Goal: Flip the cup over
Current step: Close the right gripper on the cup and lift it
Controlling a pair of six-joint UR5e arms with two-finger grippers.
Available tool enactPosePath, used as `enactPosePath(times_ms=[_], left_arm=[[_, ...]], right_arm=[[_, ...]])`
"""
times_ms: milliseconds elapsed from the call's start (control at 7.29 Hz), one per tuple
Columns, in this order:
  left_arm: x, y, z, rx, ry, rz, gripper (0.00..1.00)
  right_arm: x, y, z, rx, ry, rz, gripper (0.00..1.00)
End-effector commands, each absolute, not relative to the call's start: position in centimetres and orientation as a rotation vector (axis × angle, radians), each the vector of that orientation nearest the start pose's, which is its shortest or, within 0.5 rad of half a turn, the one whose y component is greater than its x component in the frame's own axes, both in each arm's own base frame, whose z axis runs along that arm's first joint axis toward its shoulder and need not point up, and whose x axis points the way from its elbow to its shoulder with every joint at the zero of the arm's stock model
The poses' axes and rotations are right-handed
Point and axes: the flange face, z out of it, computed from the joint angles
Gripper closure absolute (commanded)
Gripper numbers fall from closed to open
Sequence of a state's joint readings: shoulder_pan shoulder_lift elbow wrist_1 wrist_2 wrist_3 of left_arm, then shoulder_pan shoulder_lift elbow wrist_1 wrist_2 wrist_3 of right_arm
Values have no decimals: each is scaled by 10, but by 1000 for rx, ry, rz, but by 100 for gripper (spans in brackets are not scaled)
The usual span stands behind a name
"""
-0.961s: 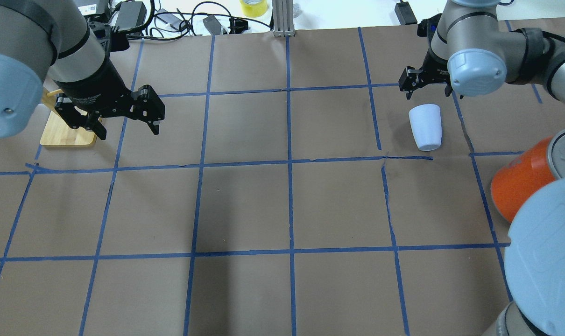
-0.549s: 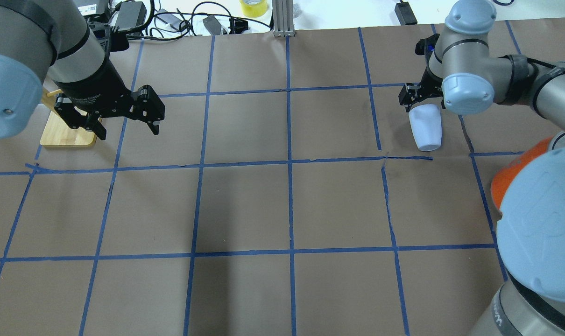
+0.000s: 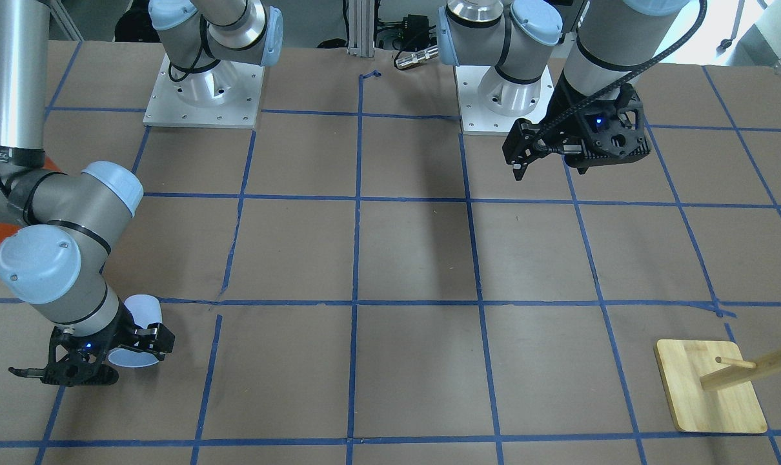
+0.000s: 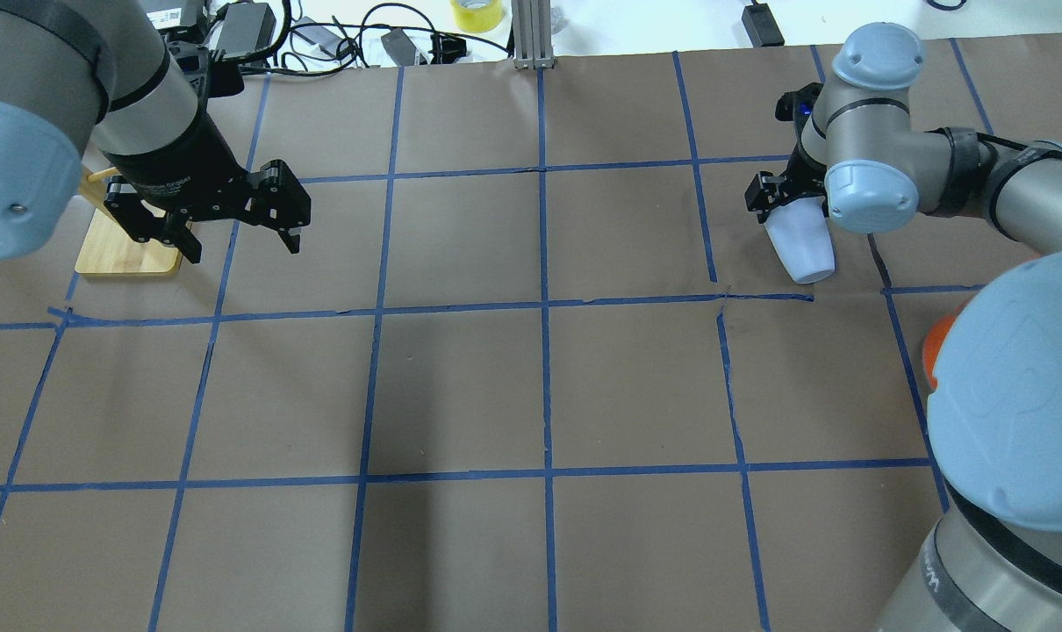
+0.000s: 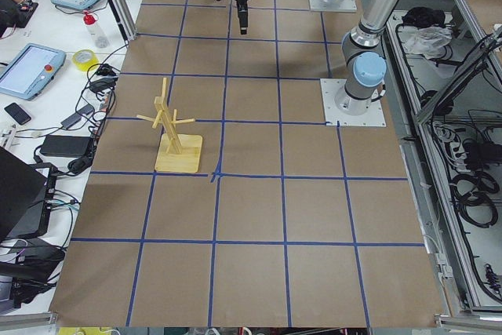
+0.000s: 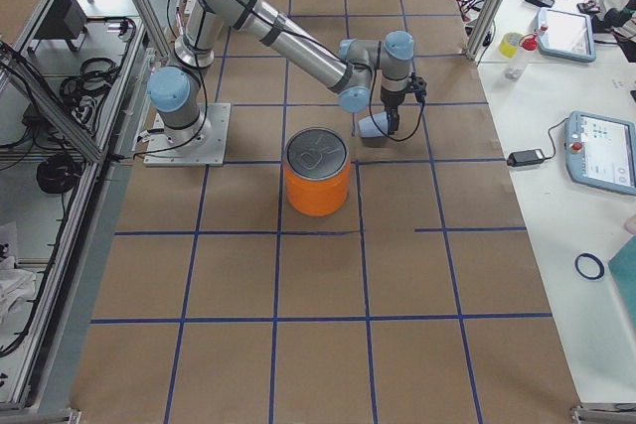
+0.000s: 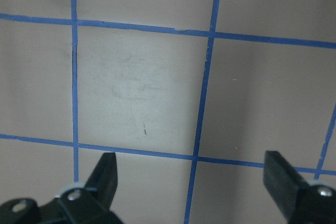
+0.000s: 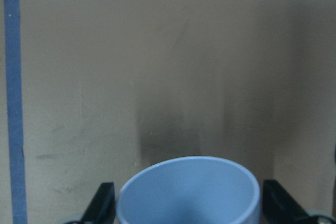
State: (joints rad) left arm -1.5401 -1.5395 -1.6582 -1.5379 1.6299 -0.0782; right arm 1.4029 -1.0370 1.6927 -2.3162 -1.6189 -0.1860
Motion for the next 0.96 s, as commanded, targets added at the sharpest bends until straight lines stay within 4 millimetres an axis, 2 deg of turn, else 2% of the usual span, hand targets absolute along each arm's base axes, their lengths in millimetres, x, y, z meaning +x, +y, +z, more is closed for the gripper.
enactPosePath(times_ms=[0,275,412,549,686,824], left_arm=[[-113,-479,465,-167,3078,29,0],[-113,-480,464,-167,3077,29,0],[-113,-480,465,-167,3078,24,0],[-113,-480,464,-167,3077,26,0],[-113,-480,464,-167,3077,26,0],[-113,-480,464,-167,3077,26,0]], right_arm=[[21,-641,186,-80,3197,-87,1],[21,-641,187,-137,3196,-88,2],[22,-640,186,-193,3193,-74,9],[21,-638,187,-272,3197,-53,50],[21,-638,189,-336,3193,-53,84],[25,-638,195,-358,3180,-75,88]])
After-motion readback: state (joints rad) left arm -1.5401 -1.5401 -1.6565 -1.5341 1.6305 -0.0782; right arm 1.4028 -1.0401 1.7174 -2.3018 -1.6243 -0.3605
